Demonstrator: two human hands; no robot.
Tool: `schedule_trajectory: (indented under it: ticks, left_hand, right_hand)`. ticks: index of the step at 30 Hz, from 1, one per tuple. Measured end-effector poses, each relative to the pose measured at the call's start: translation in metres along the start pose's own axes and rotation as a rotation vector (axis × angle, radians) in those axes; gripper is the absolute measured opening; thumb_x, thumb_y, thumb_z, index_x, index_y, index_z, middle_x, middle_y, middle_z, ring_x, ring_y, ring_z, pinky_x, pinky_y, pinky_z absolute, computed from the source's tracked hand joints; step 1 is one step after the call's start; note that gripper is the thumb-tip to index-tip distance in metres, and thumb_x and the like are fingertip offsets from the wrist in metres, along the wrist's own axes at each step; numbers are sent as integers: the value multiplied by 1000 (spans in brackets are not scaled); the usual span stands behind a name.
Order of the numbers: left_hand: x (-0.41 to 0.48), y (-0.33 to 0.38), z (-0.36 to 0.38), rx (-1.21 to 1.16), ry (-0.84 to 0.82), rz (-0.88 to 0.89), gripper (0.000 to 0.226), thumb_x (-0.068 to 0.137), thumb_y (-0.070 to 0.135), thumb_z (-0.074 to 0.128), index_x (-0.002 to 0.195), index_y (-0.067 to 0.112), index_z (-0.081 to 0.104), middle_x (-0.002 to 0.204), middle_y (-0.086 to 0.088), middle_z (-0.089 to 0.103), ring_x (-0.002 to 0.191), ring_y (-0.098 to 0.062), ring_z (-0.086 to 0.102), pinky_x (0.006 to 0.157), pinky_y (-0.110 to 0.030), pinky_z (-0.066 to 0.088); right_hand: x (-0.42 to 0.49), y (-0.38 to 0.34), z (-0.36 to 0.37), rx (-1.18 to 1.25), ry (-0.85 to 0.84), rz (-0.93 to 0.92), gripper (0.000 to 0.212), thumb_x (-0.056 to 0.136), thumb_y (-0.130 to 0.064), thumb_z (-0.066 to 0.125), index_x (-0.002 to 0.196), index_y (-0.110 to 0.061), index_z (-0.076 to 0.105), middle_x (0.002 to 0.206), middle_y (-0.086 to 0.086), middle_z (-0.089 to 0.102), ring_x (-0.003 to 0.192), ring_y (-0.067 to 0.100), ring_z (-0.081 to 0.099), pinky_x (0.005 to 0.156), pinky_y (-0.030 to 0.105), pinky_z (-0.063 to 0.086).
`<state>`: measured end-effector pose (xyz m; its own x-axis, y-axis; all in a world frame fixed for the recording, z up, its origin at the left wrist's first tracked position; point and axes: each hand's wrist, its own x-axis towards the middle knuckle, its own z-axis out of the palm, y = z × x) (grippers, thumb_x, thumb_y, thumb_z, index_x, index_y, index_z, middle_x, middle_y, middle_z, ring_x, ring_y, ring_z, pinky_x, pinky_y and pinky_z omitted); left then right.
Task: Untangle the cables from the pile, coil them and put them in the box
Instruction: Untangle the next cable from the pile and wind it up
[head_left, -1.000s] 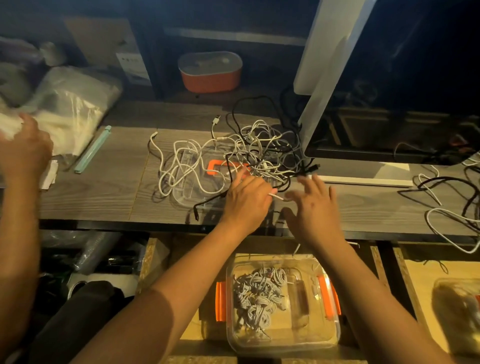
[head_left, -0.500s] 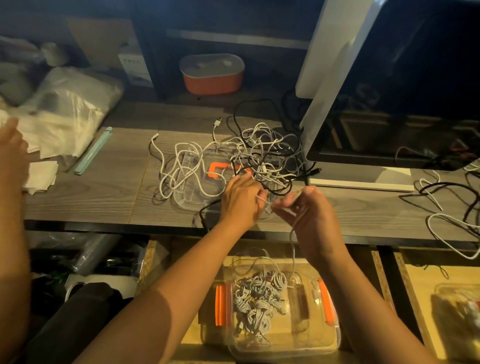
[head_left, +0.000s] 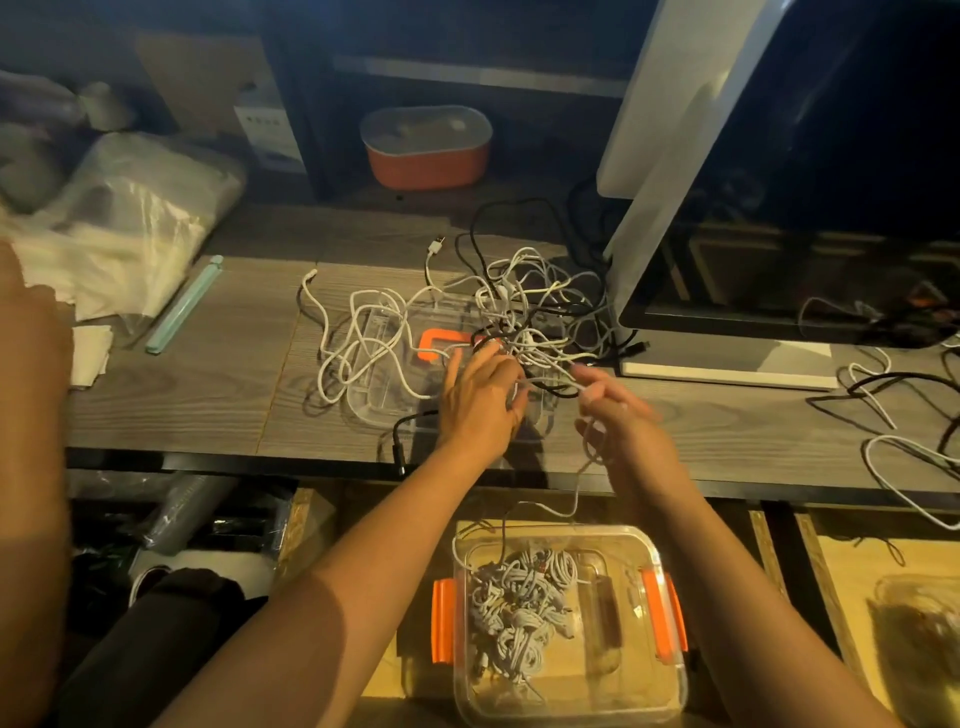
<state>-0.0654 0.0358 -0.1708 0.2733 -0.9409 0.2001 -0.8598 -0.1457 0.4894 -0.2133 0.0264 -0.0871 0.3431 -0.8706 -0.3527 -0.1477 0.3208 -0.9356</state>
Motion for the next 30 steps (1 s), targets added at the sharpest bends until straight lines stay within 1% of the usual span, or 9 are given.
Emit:
schedule_trajectory:
  ticks: [2, 4, 6, 10, 14, 18, 21, 26, 30]
  left_hand:
    - [-2, 3, -1, -42, -44, -35, 30, 93, 17, 52, 123, 17, 54, 147, -5, 40, 143, -16, 19, 115, -29, -6]
    - [-2, 7, -4, -76, -57, -62, 33, 95, 18, 48, 128, 15, 51, 151, -6, 31, 143, -17, 14, 113, -25, -8]
    - [1, 6, -4, -67, -37, -42, 29, 97, 21, 46, 123, 14, 55, 148, -8, 37, 143, -18, 17, 111, -24, -11]
    - [17, -5, -2, 116, -150, -122, 38, 99, 41, 34, 126, 24, 54, 149, 4, 38, 145, -19, 12, 115, -38, -11]
    - [19, 3, -3, 130, -72, -25, 31, 95, 38, 45, 116, 22, 61, 140, 1, 48, 139, -24, 27, 114, -45, -6]
    - [14, 13, -10, 92, 96, 120, 33, 89, 30, 40, 86, 18, 71, 96, 1, 70, 106, -25, 59, 106, -42, 14]
    - [11, 17, -18, 134, 83, 196, 29, 83, 19, 45, 98, 15, 70, 92, -4, 69, 92, -26, 61, 90, -39, 28]
    - [4, 24, -37, -16, -135, 177, 36, 85, 1, 48, 117, 9, 64, 119, -7, 58, 109, -27, 52, 90, -39, 39]
    - [3, 33, -46, -433, -435, -73, 46, 90, -6, 44, 133, 9, 52, 142, 0, 40, 128, -17, 40, 96, -12, 31]
  right_hand:
    - [0, -3, 7, 338, 6, -3, 20, 95, -10, 41, 82, -7, 56, 119, -1, 64, 107, 12, 59, 93, 34, 44]
    - [-1, -6, 14, 549, -7, -16, 21, 97, -11, 37, 81, -9, 50, 96, 5, 70, 98, 16, 65, 88, 33, 48]
    - [-2, -7, 17, 531, 51, -19, 22, 97, -10, 36, 78, -11, 45, 69, 3, 59, 72, 18, 60, 77, 32, 51]
    - [0, -9, 11, -121, 172, -10, 15, 90, -15, 59, 85, -15, 45, 73, 0, 48, 59, 10, 44, 52, 23, 42]
    - [6, 2, 8, -486, 49, 119, 49, 74, -24, 79, 102, -16, 40, 93, 5, 53, 80, 20, 57, 70, 40, 54]
    - [11, 10, 3, -953, -13, 78, 39, 81, -22, 71, 105, -17, 42, 97, 3, 57, 85, 20, 58, 77, 41, 55]
    - [14, 12, -9, -1051, 151, -73, 26, 91, -22, 58, 110, -17, 42, 105, 9, 62, 87, 24, 59, 77, 46, 54]
    - [16, 9, -22, -1109, 245, -177, 40, 88, -26, 62, 118, -16, 39, 113, 11, 60, 97, 27, 56, 81, 47, 51]
    - [16, 11, -30, -1119, 249, -115, 49, 90, -24, 59, 132, -11, 36, 128, 14, 50, 114, 29, 48, 95, 41, 45]
